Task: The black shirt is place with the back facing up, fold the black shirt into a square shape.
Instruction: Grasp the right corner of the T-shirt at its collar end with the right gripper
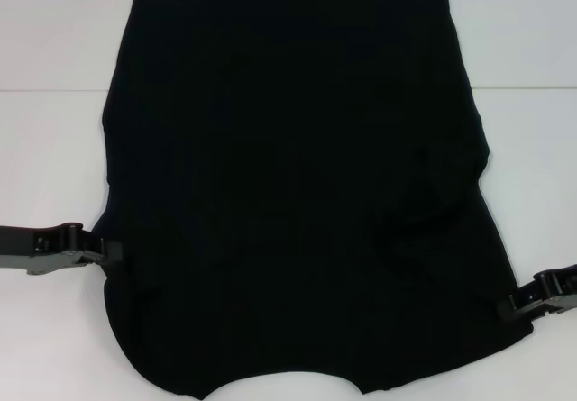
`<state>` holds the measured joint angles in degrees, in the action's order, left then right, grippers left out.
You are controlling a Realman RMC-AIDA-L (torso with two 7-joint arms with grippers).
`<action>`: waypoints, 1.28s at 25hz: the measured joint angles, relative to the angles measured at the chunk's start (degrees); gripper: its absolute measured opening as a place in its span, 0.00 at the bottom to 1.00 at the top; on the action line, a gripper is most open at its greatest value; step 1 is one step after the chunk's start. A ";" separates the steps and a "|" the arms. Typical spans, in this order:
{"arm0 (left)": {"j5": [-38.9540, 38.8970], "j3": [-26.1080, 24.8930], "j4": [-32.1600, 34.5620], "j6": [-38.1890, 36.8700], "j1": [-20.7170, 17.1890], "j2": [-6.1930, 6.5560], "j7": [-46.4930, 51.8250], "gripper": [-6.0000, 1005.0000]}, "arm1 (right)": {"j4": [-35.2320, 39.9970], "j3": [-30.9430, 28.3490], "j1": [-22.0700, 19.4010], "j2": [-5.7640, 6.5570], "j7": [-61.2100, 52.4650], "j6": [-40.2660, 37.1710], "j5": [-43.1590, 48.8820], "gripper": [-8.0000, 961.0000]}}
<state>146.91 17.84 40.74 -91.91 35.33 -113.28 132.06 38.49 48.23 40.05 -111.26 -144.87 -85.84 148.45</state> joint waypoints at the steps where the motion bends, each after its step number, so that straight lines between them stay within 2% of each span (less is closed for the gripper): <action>1: -0.02 0.01 -0.02 0.00 0.00 -0.01 0.14 0.06 | 0.03 0.02 0.15 -0.18 0.14 0.05 0.02 0.53; 18: -0.19 0.08 -0.05 -0.12 0.00 -0.01 0.56 0.07 | -0.30 0.11 2.41 -2.72 1.32 0.06 -0.57 0.53; 22: -0.29 0.08 -0.05 -0.12 0.00 -0.01 0.56 0.07 | -0.59 0.01 2.56 -2.78 1.32 -0.26 -0.35 0.53; 26: -0.31 0.10 -0.05 -0.21 0.00 -0.01 0.57 0.07 | -0.56 -0.56 2.15 -2.34 0.80 -0.42 -0.53 0.53; 32: -0.32 -0.05 -0.05 -0.41 0.00 -0.01 0.57 0.07 | -0.45 -0.72 2.09 -2.22 0.75 -0.66 -0.48 0.34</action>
<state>146.59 17.80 40.69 -92.32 35.33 -113.29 132.63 38.04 47.51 42.14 -113.48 -144.12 -86.49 147.97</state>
